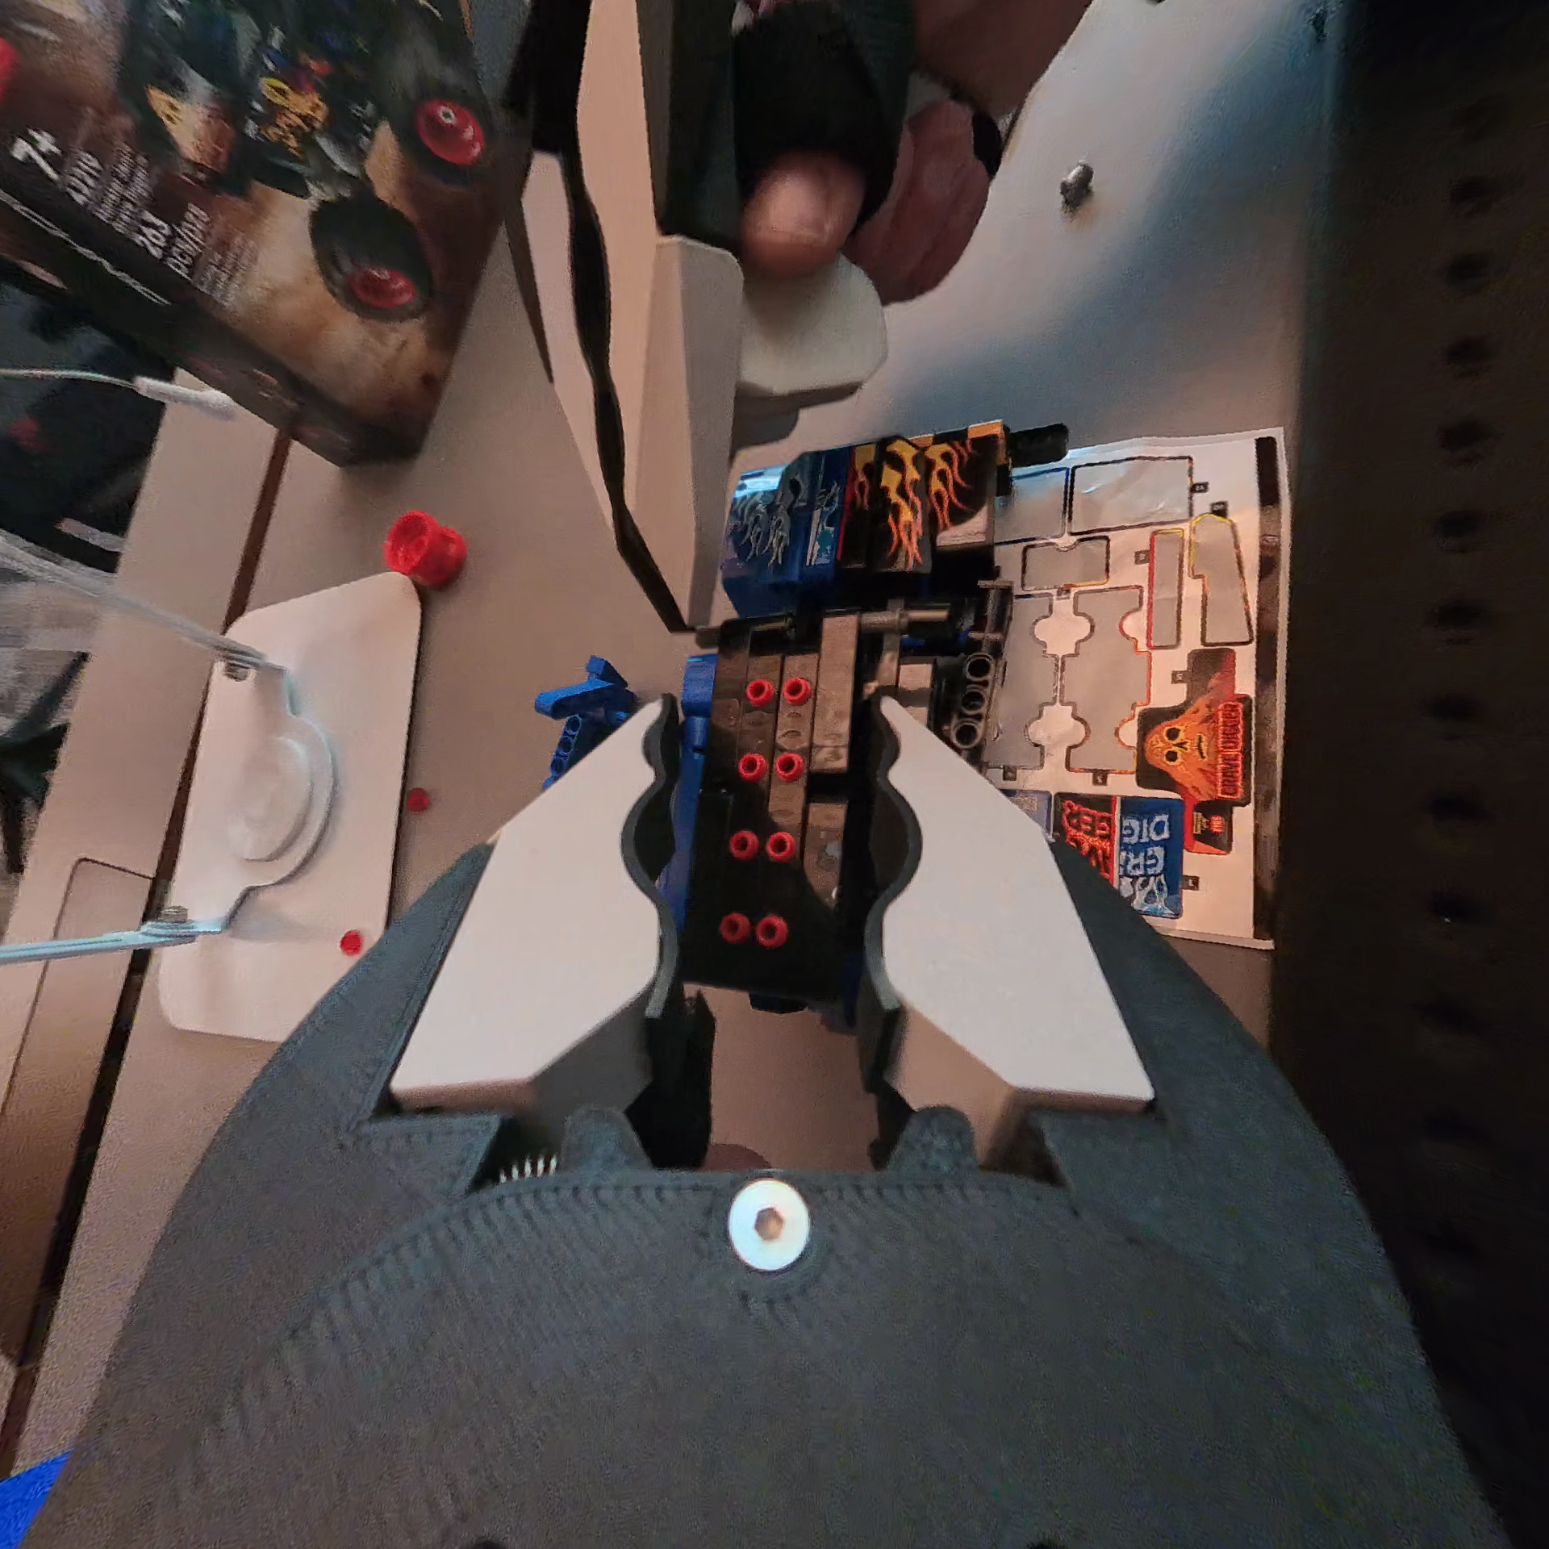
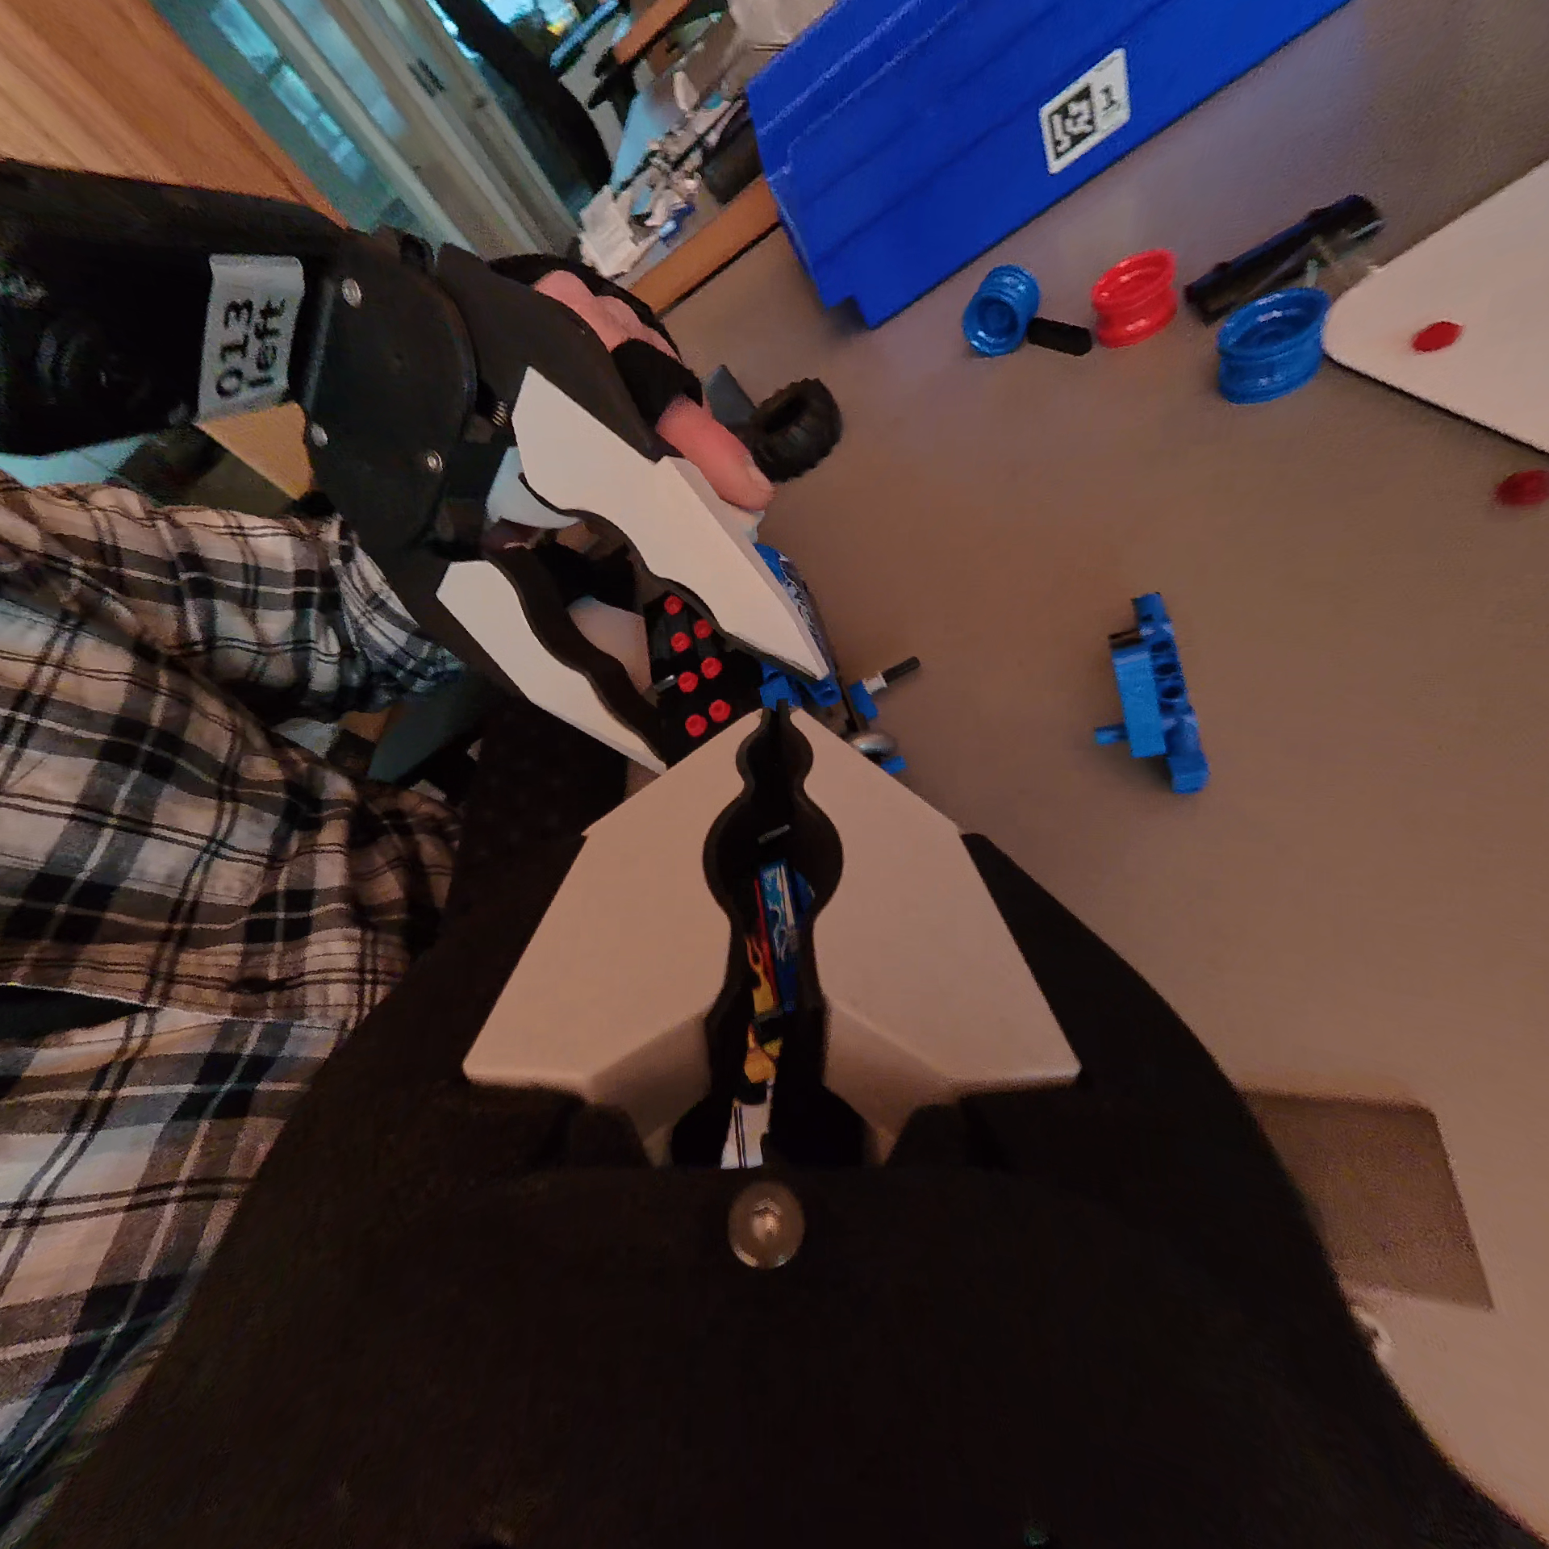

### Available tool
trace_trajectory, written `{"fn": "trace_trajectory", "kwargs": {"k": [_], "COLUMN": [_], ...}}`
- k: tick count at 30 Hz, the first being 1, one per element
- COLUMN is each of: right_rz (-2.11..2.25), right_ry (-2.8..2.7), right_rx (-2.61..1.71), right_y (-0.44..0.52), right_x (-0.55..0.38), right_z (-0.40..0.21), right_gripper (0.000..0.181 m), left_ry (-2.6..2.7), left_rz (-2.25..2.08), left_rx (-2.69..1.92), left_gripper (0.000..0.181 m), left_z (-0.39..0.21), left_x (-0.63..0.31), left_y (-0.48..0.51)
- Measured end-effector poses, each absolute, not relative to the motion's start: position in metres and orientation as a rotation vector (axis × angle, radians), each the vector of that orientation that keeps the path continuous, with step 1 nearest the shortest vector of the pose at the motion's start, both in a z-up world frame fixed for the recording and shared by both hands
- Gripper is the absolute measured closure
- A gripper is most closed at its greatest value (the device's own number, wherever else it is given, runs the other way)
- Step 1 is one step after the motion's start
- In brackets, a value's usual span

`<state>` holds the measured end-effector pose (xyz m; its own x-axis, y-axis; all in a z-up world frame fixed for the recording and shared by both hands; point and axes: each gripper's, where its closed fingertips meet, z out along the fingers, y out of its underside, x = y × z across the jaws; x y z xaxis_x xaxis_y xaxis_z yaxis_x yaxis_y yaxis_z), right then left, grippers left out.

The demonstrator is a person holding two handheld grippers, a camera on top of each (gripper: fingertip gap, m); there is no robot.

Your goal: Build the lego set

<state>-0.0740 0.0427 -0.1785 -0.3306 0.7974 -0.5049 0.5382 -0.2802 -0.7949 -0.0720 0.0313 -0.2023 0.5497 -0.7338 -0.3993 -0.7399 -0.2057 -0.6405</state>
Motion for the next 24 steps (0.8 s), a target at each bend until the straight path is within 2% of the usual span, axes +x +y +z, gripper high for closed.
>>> {"fn": "trace_trajectory", "kwargs": {"k": [3, 6, 10, 24], "right_rz": [1.487, 1.349, 1.382, 1.447], "right_ry": [-1.767, -1.798, -1.801, -1.876], "right_rx": [-1.638, -1.579, -1.526, -1.332], "right_y": [0.046, 0.043, 0.042, 0.033], "right_x": [-0.064, -0.057, -0.061, -0.066], "right_z": [-0.181, -0.181, -0.184, -0.188], "right_gripper": [0.163, 0.159, 0.146, 0.150], "left_ry": [1.205, 1.217, 1.217, 1.198], "left_rz": [-0.030, -0.014, -0.015, -0.036], "left_rx": [-1.972, -1.942, -1.911, -1.860], "left_gripper": [0.139, 0.139, 0.139, 0.140], "left_z": [-0.203, -0.203, -0.202, -0.202], "left_x": [-0.072, -0.072, -0.069, -0.067], "left_y": [0.033, 0.034, 0.035, 0.038]}}
